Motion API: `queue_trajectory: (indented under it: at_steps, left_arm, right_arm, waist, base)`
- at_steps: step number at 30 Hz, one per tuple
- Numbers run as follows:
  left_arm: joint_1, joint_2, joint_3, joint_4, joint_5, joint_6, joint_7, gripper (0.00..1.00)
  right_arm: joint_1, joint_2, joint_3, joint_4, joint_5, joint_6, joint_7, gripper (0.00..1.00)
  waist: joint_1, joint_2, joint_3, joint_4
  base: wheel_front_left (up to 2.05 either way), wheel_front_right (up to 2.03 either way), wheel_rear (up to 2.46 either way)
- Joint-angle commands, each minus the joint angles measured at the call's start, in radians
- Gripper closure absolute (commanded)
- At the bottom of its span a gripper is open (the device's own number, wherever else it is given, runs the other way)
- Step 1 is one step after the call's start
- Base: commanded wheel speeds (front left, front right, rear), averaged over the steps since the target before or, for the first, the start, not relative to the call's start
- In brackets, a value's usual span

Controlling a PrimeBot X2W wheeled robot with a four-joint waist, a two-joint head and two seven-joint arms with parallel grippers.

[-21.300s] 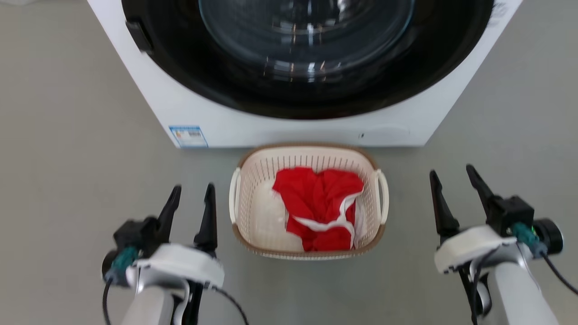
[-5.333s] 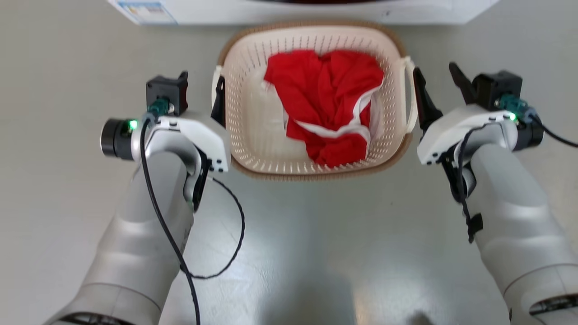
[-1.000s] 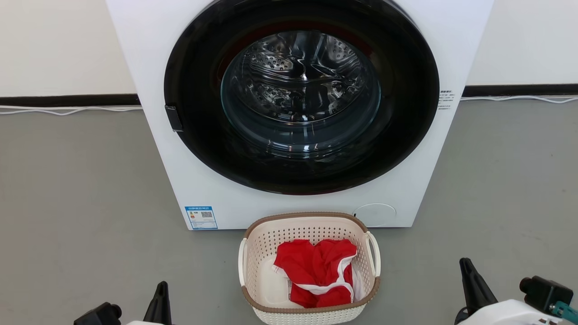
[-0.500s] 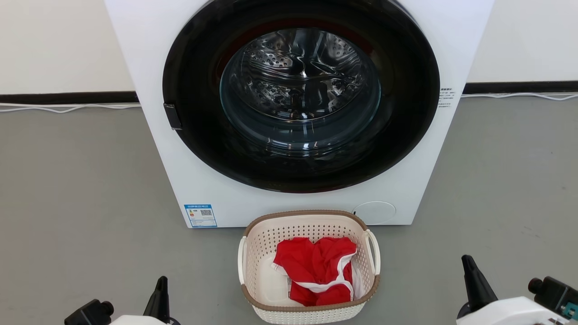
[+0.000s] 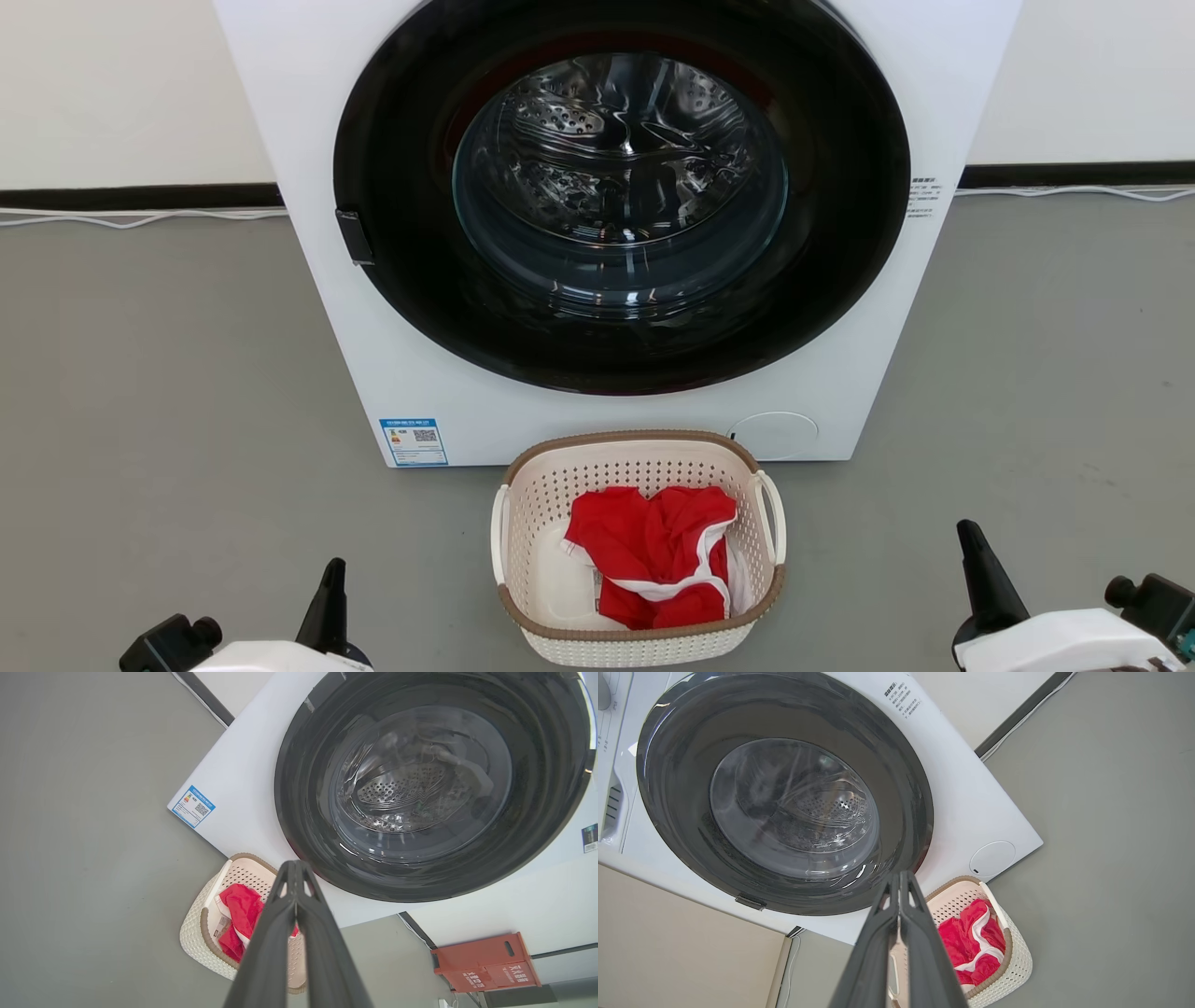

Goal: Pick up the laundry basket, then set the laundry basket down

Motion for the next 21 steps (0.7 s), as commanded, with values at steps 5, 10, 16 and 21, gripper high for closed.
queue_trajectory:
  at_steps: [5, 10, 16, 21]
  left_arm:
    - [-0.064, 0.003, 0.03, -0.021, -0.07, -0.025, 0.018, 1.0]
    - [-0.072, 0.001, 0.039, -0.02, -0.12, -0.035, 0.031, 1.0]
    - [-0.08, 0.0, 0.047, -0.019, -0.171, -0.046, 0.043, 1.0]
    - [-0.088, -0.001, 0.056, -0.018, -0.221, -0.056, 0.055, 1.0]
  right_arm:
    - [-0.065, -0.01, 0.009, -0.019, 0.085, 0.004, 0.01, 1.0]
    - [-0.072, -0.011, 0.009, -0.018, 0.146, 0.004, 0.016, 1.0]
    - [-0.078, -0.011, 0.009, -0.017, 0.207, 0.004, 0.021, 1.0]
    - [-0.085, -0.011, 0.009, -0.016, 0.267, 0.005, 0.027, 1.0]
  waist:
    - [-0.0001, -0.0001, 0.003, 0.0]
    - [-0.0001, -0.0001, 0.006, -0.001]
    - [-0.0001, -0.0001, 0.009, -0.001]
    - [-0.0001, -0.0001, 0.011, -0.002]
  base:
    - [0.0, 0.0, 0.0]
    - [0.0, 0.0, 0.0]
    - [0.0, 0.0, 0.0]
    - [0.0, 0.0, 0.0]
